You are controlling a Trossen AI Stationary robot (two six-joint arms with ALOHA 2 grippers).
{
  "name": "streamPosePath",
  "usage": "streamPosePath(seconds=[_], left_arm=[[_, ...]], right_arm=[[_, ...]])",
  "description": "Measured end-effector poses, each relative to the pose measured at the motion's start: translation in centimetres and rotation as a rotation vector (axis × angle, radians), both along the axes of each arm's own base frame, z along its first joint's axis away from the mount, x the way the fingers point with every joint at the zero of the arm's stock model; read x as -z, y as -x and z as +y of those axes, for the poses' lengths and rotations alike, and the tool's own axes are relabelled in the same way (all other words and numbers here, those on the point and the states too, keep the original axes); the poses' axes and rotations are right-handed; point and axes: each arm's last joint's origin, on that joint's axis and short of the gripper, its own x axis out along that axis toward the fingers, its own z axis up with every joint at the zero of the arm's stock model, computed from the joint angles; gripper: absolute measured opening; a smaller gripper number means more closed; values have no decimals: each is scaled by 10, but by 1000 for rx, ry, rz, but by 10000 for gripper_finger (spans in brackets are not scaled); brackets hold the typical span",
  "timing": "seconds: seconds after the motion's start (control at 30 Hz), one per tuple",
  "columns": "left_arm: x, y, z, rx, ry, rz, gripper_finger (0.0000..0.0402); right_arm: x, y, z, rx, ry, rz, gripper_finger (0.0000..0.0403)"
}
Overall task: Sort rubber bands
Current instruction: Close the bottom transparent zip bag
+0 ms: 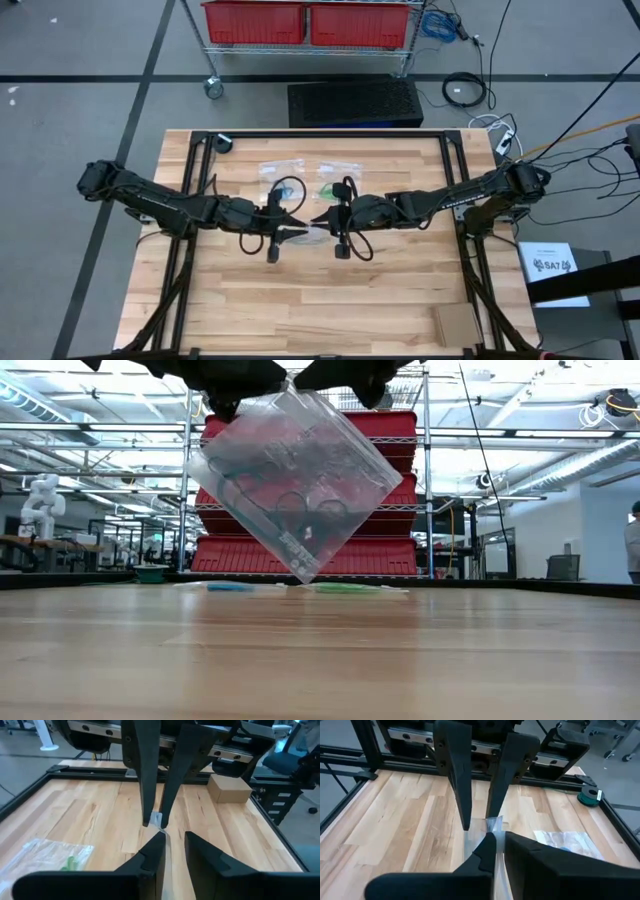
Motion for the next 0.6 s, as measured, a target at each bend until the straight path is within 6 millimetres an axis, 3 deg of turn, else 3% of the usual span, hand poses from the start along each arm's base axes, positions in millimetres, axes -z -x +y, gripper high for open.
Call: streamPosePath(seconds=[0.3, 0.5, 0.6], left_arm=[[3, -2, 17, -87, 46, 30, 77], [1, -2, 17, -74, 44, 13, 16], [1, -3, 16, -47, 50, 9, 8]], right_arm=[[0, 0, 0, -2, 0, -1, 4], [0, 0, 0, -3, -1, 0, 4], [0, 0, 0, -6, -2, 1, 4]])
